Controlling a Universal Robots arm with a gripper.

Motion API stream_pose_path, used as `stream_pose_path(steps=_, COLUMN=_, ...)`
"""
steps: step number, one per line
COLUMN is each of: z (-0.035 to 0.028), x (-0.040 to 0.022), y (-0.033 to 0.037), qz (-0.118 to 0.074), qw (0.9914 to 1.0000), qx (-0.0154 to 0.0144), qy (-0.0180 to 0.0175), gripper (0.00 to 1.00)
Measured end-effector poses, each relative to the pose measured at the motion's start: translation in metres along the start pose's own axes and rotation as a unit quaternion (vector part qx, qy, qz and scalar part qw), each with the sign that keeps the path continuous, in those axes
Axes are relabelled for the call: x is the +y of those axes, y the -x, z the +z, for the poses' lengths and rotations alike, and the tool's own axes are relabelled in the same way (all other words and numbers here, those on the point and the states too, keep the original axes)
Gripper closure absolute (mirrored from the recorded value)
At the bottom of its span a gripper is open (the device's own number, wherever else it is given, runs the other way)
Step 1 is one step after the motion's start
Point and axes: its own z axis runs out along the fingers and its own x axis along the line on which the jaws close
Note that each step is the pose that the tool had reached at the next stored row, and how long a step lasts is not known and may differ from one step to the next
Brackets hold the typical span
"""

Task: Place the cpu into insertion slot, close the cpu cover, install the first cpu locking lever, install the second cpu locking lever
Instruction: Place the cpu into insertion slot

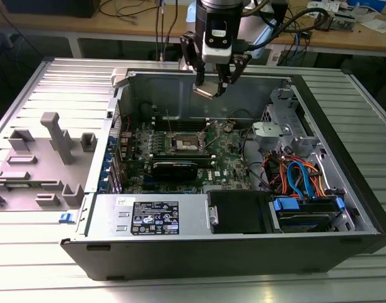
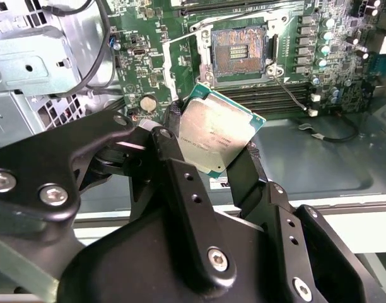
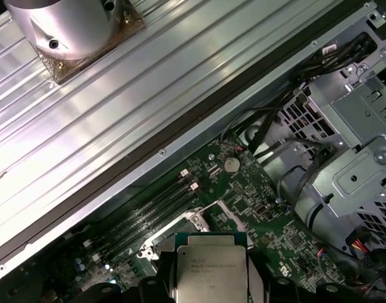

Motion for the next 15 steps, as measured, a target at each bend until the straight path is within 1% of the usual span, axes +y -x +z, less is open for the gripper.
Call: stream_pose_path(steps=15, z=0.0000, x=0.0000, y=0.0000, qz=0.019, qw=0.99982, qx=-0.0017, qy=0.0004, gripper=0.46)
